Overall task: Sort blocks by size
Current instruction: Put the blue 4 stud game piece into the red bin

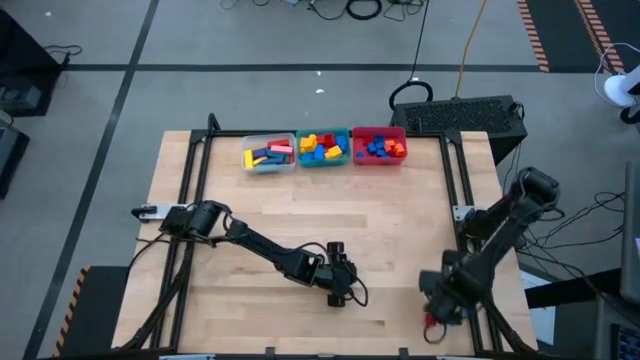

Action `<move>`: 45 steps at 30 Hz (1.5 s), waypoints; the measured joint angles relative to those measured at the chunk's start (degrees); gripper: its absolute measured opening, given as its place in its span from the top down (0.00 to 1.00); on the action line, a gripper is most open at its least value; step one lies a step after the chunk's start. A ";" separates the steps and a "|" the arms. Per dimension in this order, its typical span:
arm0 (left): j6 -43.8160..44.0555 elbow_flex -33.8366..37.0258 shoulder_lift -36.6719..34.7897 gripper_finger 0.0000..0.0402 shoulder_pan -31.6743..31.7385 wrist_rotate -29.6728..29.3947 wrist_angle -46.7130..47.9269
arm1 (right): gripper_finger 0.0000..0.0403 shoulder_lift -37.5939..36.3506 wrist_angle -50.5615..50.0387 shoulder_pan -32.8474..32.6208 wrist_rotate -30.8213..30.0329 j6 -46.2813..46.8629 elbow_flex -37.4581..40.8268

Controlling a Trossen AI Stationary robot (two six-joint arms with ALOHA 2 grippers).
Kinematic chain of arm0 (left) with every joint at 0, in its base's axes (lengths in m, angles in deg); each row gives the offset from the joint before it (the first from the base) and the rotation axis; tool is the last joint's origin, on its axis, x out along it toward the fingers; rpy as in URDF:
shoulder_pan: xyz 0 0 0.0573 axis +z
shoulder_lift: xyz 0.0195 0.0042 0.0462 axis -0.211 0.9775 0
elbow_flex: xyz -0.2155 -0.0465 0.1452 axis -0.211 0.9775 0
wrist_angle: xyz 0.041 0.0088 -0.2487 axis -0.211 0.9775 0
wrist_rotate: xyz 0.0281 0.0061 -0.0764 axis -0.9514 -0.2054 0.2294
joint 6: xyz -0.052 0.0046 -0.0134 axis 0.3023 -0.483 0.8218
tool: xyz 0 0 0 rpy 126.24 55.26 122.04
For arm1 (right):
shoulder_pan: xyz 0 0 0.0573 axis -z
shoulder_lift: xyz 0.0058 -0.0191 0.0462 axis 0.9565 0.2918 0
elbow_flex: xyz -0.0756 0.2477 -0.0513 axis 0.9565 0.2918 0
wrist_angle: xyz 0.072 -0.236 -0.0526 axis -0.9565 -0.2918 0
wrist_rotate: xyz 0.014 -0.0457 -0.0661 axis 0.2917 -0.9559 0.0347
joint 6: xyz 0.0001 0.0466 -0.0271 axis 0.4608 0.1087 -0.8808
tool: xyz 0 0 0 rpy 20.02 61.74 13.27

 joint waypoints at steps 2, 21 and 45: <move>0.01 0.00 0.00 0.43 0.00 0.00 0.07 | 0.40 1.70 1.88 -2.06 2.04 0.80 0.00; -0.85 0.04 0.02 0.43 0.14 -0.02 -0.17 | 0.40 15.61 3.76 -11.01 8.68 -3.55 0.02; 2.59 0.11 -0.90 0.43 0.68 0.05 2.67 | 0.71 19.35 2.44 -8.42 2.15 -4.74 -0.04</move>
